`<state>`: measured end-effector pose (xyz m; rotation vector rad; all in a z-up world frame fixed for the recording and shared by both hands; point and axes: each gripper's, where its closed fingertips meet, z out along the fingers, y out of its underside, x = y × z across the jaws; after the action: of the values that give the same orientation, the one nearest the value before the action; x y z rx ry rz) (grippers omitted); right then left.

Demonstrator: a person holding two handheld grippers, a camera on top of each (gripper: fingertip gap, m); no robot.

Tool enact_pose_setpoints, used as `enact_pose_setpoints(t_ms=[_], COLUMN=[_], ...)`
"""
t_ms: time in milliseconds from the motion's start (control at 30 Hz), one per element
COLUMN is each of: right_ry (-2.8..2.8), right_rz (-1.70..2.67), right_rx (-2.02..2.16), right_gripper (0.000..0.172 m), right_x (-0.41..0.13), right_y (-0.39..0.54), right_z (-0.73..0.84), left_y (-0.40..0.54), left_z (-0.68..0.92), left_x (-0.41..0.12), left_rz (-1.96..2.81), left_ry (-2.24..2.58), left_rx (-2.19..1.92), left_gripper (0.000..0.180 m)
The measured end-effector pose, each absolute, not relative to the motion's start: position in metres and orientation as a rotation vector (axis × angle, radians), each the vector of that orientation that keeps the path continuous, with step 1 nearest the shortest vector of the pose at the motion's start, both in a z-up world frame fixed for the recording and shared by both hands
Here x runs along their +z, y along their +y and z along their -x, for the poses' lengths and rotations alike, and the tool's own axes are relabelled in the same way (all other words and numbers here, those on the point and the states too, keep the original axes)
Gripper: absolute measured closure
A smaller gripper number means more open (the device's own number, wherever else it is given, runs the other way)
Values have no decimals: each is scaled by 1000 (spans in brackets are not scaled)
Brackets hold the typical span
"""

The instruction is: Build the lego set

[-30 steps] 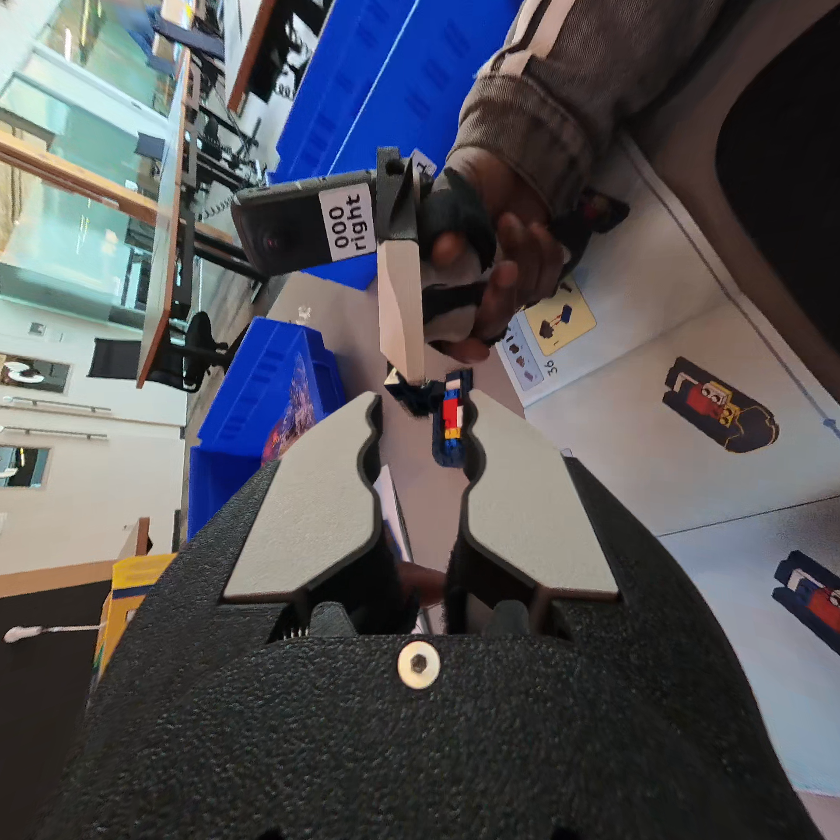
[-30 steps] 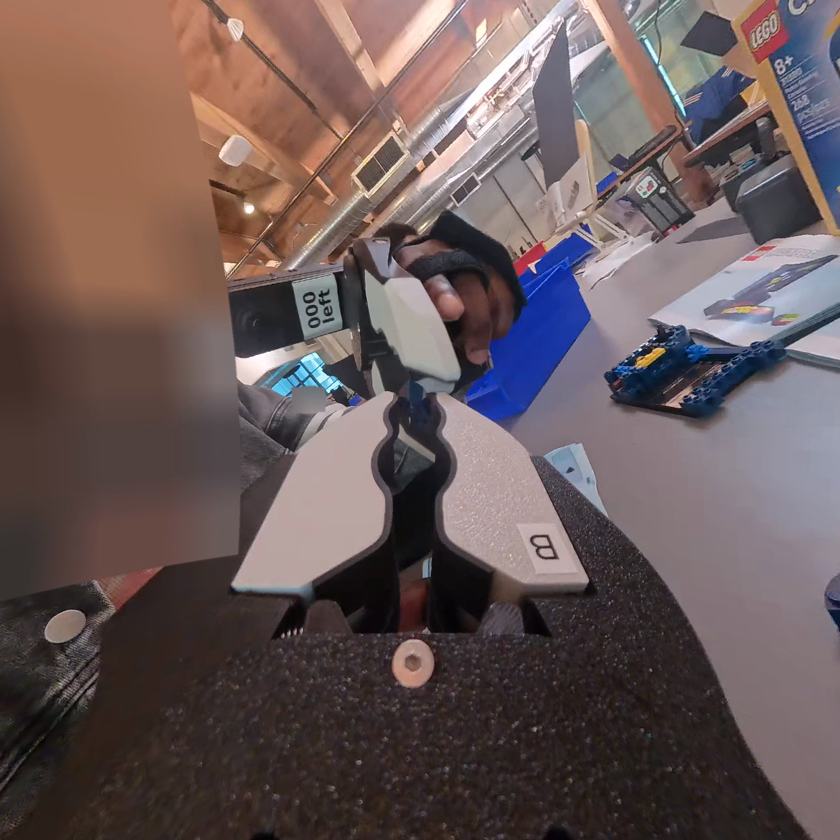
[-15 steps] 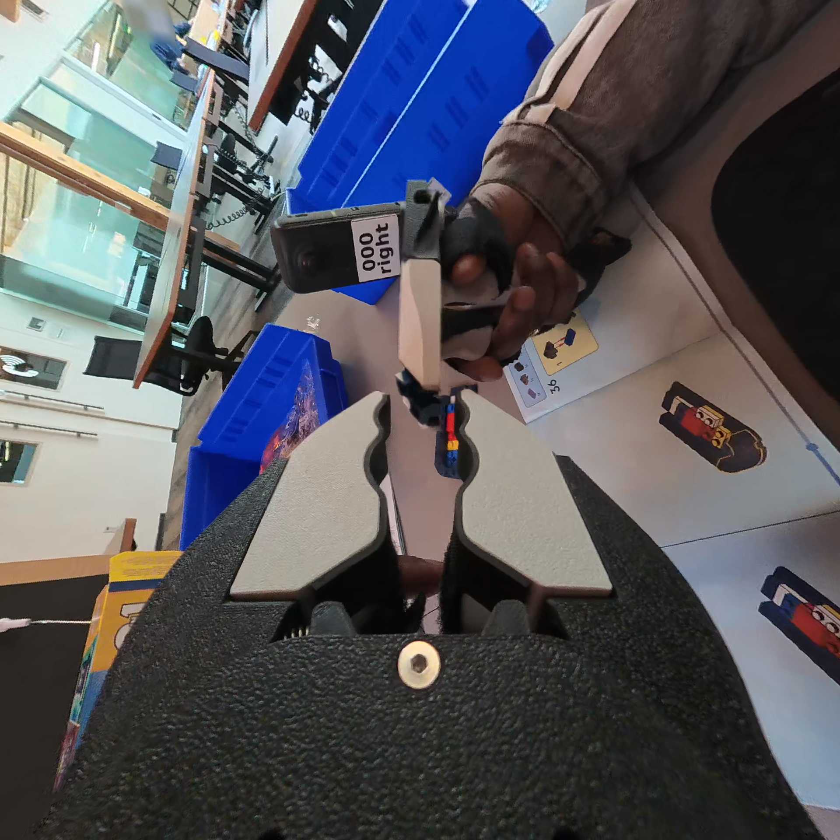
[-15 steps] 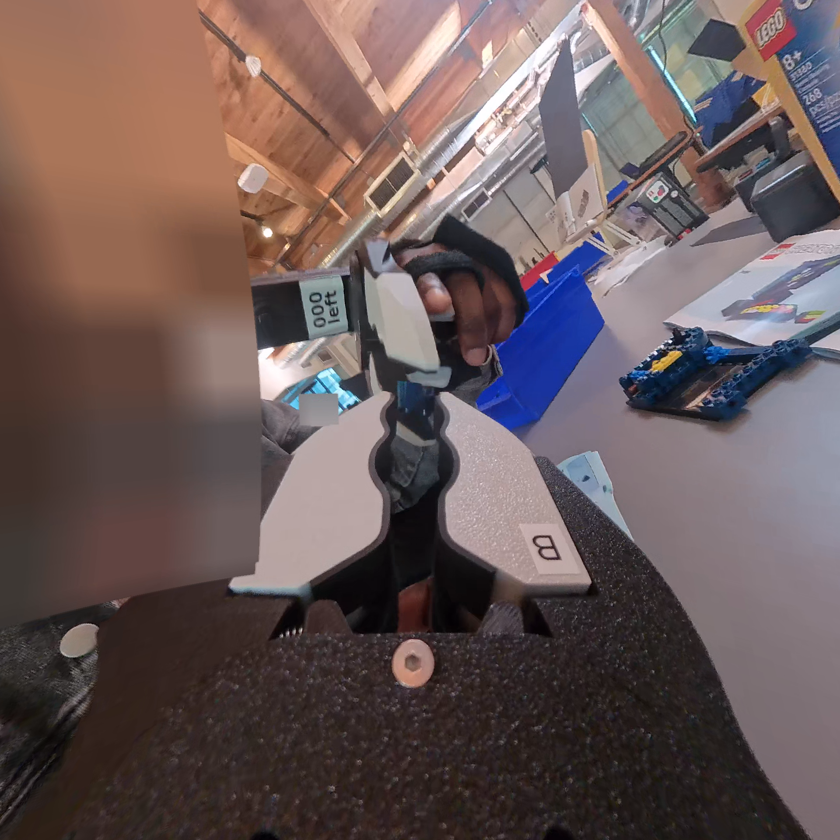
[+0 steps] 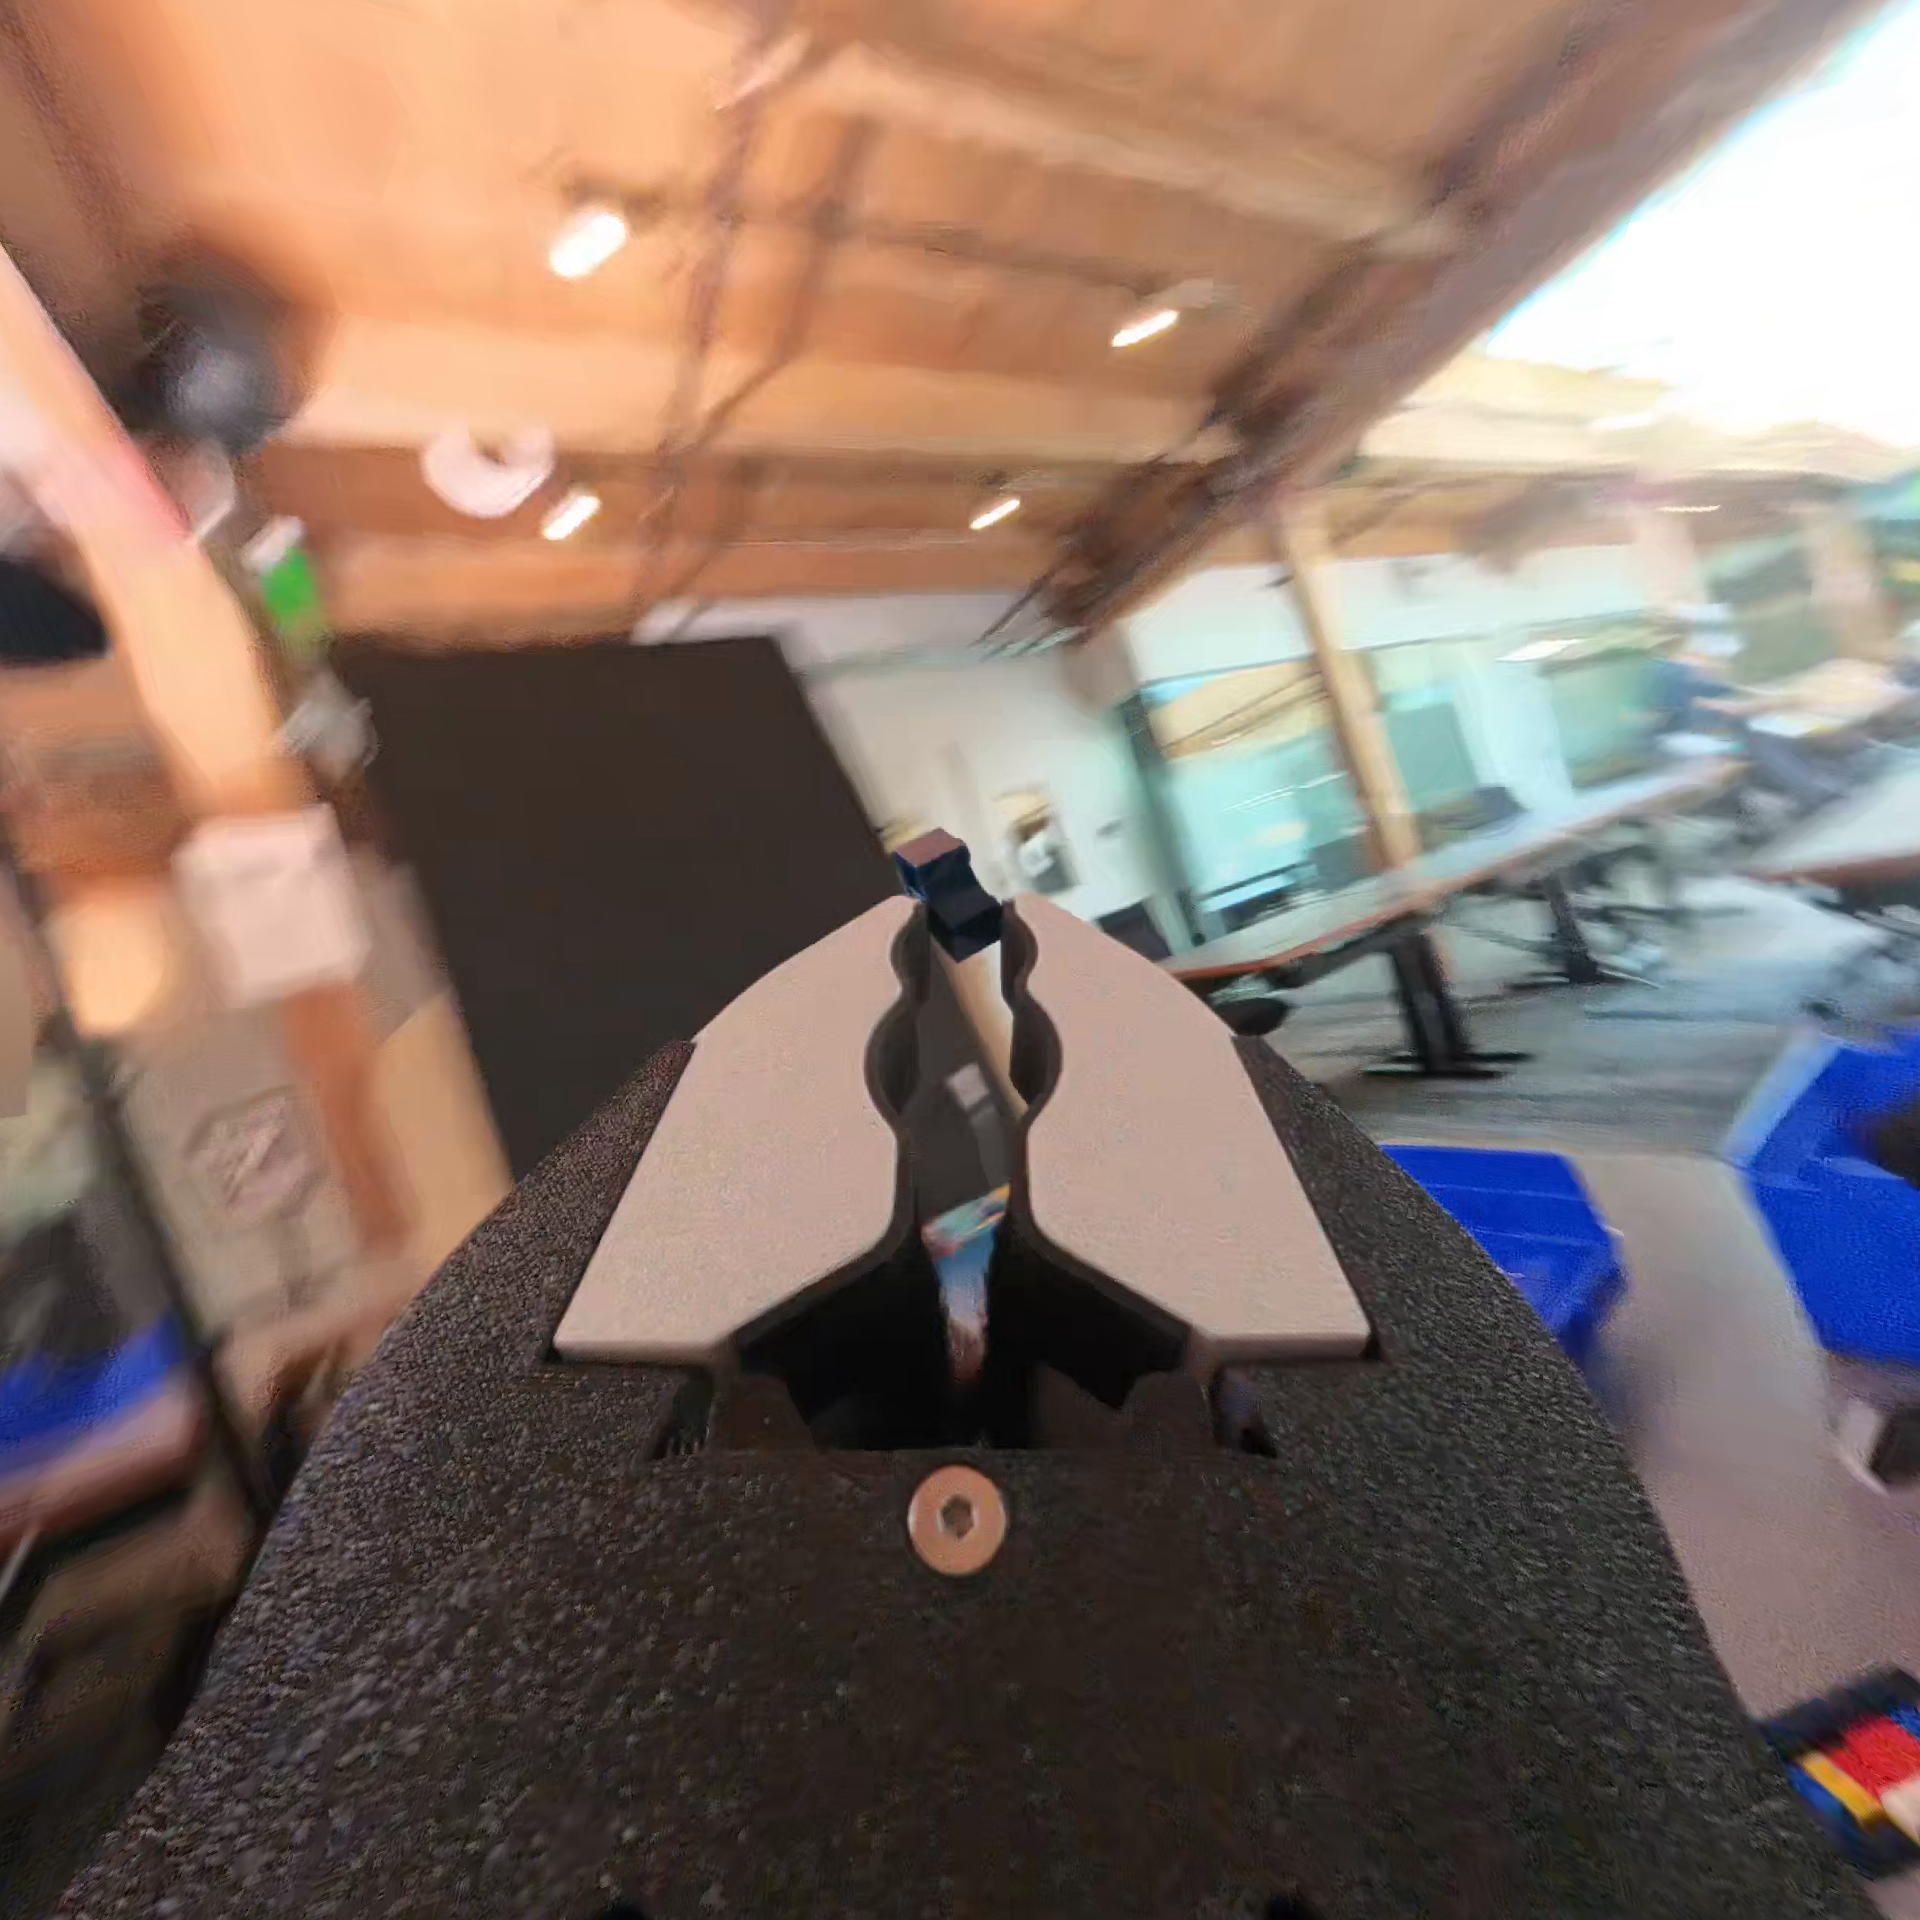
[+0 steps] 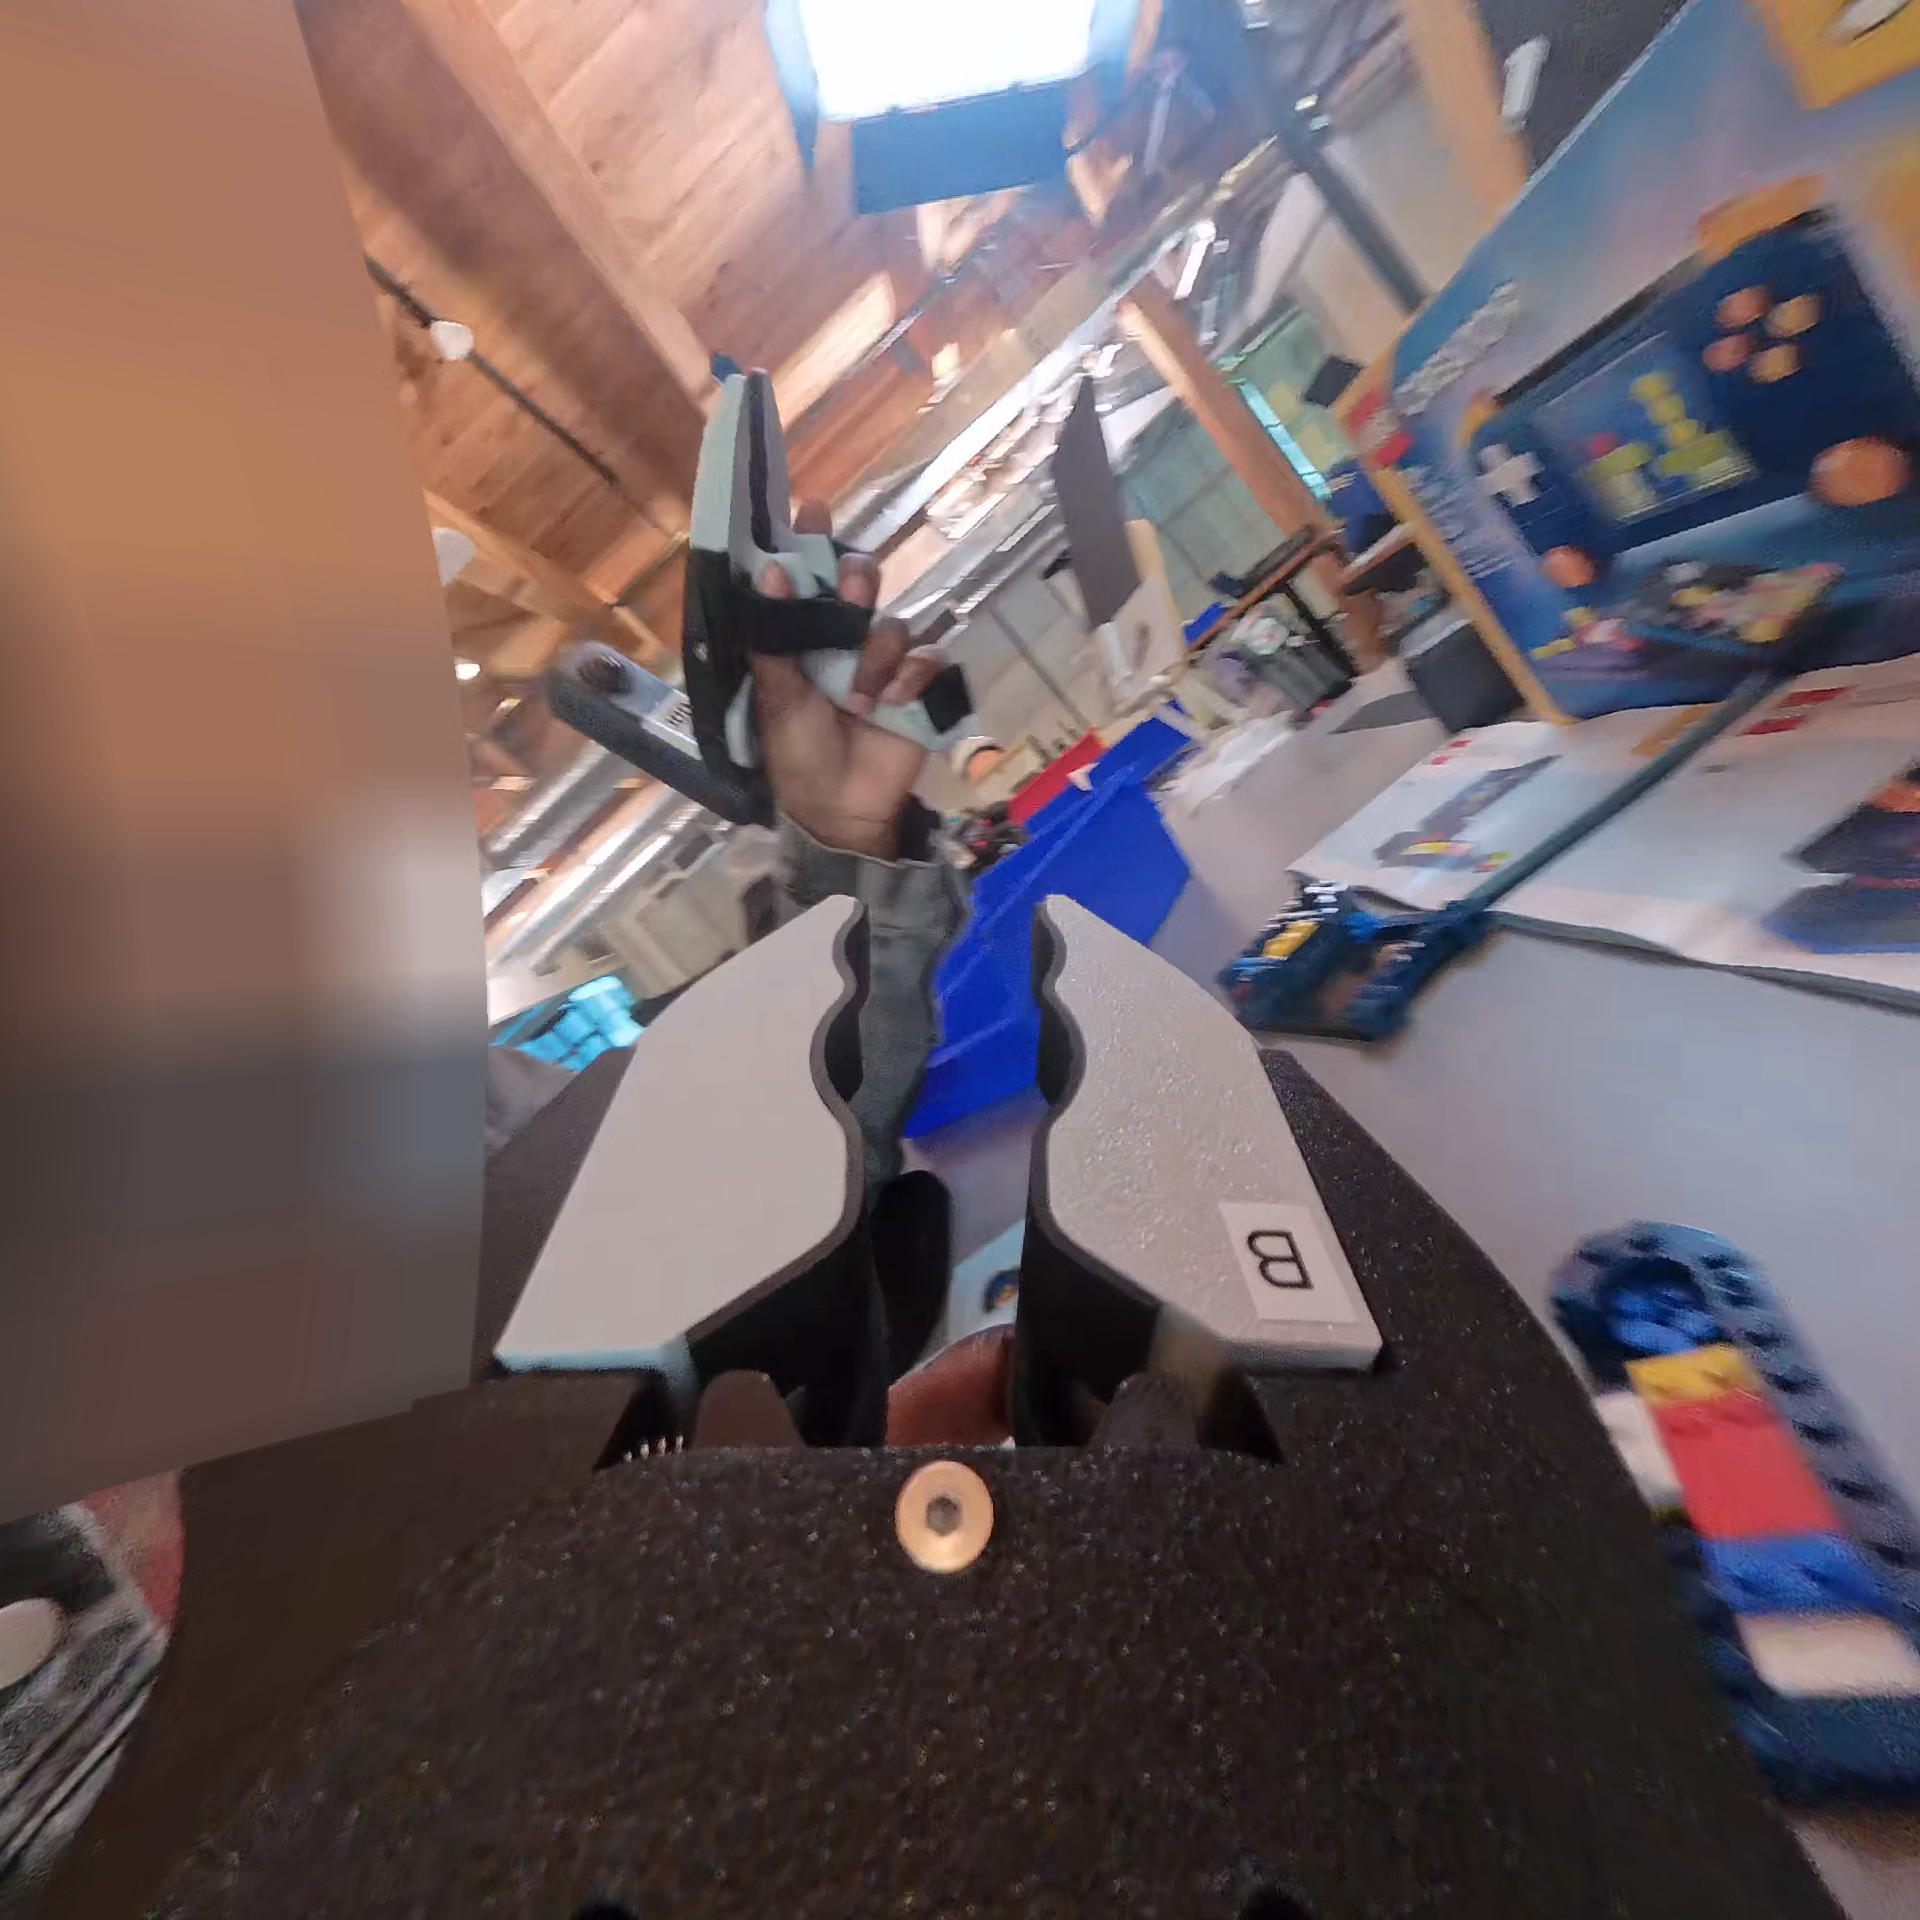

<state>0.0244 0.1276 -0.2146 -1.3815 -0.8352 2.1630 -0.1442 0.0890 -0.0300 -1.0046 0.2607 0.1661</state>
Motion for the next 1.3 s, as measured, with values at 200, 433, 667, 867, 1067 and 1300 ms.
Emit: enact_pose_setpoints(t_ms=[200,433,667,867,1067,1300], right_ry=[-839,-827,-827,-811,-903,-1292], right_rz=[1483,1544,1549,1553,1617,1737], right_rx=[1927,1807,1760,1777,1572,945], right_gripper=[144,145,146,147,147,136], right_x=[-223,-232,-233,-233,-245,-307], right_y=[152,167,173,175,184,190], right_z=[-30,-35,-38,-40,-44,-47], left_y=[-6,-128,-121,-110,-94,-22], left_z=[325,342,346,339,331,230], left_x=[-87,-220,-238,-229,-208,-166], left_rz=[1960,2842,2892,2846,2774,2288], left_ry=[-53,-252,-198,-109,-4,721], left_rx=[786,475,390,445,605,440], left_gripper=[168,167,149,126,151,128])
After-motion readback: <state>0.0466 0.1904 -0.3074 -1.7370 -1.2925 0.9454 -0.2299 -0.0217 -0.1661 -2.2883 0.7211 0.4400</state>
